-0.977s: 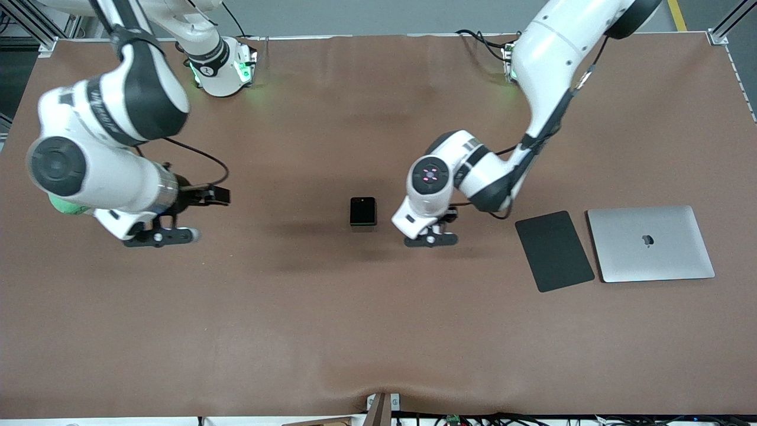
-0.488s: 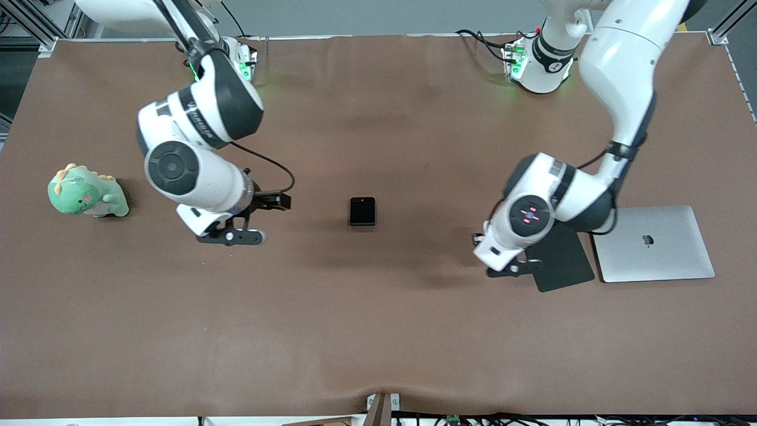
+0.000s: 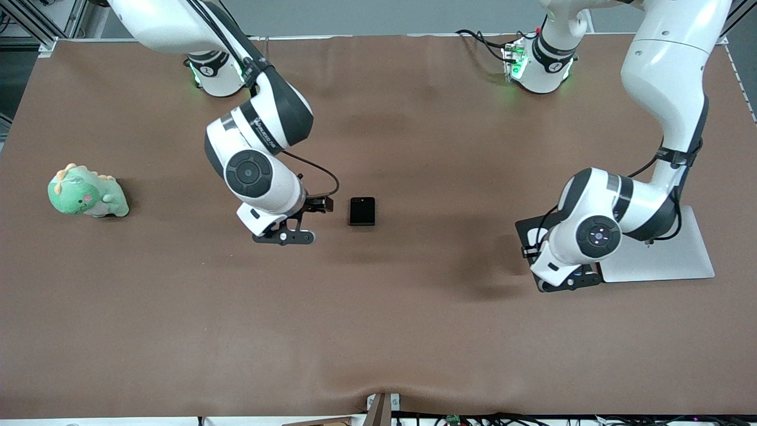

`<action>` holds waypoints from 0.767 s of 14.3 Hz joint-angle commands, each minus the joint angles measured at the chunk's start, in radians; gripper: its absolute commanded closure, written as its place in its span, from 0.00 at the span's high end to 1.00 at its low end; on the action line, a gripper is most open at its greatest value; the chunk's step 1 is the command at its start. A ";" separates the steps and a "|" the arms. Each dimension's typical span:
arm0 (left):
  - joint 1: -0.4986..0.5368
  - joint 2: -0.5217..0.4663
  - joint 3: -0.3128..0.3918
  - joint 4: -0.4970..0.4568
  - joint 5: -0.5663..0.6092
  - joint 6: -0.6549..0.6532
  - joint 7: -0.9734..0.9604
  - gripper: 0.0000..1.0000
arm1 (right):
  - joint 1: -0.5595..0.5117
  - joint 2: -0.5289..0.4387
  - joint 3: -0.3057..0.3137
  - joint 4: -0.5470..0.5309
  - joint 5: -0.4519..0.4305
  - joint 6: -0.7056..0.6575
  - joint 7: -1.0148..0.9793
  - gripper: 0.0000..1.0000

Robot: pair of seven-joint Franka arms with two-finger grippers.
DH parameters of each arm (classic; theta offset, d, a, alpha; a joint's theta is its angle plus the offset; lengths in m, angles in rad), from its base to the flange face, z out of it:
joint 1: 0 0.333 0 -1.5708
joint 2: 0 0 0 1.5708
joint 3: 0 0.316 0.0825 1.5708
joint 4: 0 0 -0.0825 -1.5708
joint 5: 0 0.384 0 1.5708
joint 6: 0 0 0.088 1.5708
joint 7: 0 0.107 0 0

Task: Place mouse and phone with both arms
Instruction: 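Carry the mouse to the pad while the right gripper reaches the phone, then lower the mouse onto the pad while the right gripper grasps the phone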

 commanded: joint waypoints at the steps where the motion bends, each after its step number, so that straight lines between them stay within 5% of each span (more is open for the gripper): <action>1: 0.047 -0.020 -0.012 -0.037 0.022 0.017 0.039 0.46 | 0.026 0.052 -0.004 0.013 0.006 0.057 0.038 1.00; 11: 0.123 -0.009 -0.013 -0.189 0.089 0.231 0.079 0.48 | 0.103 0.215 -0.007 0.011 0.003 0.272 0.110 1.00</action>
